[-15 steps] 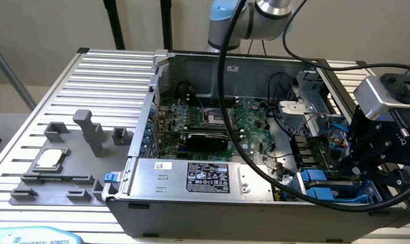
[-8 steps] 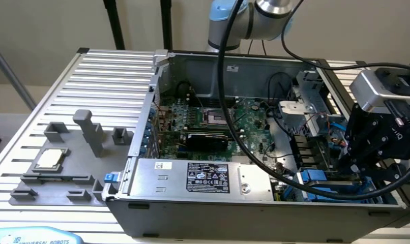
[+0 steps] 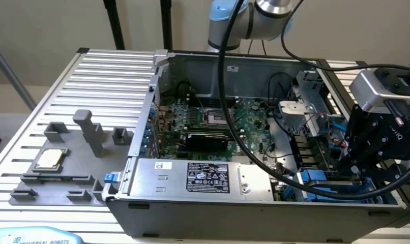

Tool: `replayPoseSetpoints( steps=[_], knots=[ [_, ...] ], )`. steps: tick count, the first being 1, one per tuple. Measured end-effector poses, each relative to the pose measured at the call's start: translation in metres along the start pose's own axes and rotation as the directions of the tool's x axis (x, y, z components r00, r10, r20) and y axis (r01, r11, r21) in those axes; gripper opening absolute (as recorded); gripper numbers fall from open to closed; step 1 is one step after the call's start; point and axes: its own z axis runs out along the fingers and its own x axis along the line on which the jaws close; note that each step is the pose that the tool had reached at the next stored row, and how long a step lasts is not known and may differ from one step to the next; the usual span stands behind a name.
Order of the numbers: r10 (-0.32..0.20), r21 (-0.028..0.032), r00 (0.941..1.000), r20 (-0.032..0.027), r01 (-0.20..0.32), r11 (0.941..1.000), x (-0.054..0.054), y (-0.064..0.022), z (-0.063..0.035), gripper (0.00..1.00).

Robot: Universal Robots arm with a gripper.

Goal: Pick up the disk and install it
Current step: 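Insert the first disk wire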

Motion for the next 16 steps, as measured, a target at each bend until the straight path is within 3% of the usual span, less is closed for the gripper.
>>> replayPoseSetpoints(
  steps=[8, 16],
  knots=[
    [0.000, 0.0002, 1.0000, -0.0057, 0.000, 1.0000, -0.0010, -0.0014, 0.0014, 0.16],
    [0.003, 0.0007, 0.9998, -0.0202, -0.003, 1.0000, -0.0037, -0.0023, 0.0036, 0.16]
  ],
)
